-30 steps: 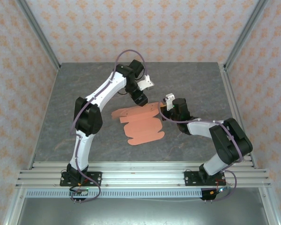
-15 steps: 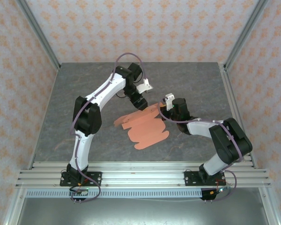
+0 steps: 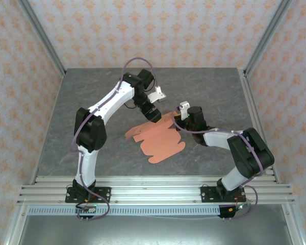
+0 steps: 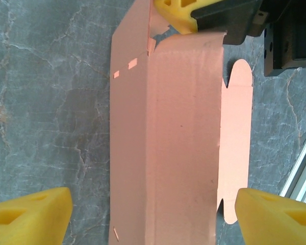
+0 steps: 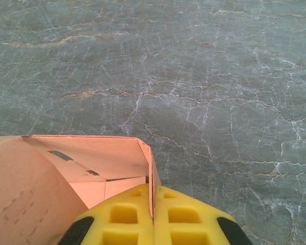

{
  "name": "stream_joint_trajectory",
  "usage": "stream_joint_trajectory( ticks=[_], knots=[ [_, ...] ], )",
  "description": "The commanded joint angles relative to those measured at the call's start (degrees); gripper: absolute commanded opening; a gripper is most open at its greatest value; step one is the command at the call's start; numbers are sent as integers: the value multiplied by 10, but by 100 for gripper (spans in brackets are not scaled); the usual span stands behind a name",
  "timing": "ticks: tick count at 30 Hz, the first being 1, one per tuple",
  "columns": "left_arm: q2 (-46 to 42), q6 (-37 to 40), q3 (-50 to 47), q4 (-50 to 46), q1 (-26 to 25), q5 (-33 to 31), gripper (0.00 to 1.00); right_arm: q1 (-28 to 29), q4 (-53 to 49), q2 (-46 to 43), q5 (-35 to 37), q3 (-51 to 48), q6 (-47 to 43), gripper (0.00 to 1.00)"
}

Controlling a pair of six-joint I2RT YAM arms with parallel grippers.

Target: Fold the paper box

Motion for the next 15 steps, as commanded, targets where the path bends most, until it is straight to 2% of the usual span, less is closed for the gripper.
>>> stream_joint_trajectory(
  ticks=[1,7,15],
  knots=[
    [-13,-26,-16,10,-5,-34,84,3,-17,7,0,10,-4,0],
    [2,-35,-22,14,-8,-39,83,4,-17,7,0,10,-4,0],
    [25,-35,-34,17,-22,-35,76,3,-19,8,-1,11,-4,0]
  ],
)
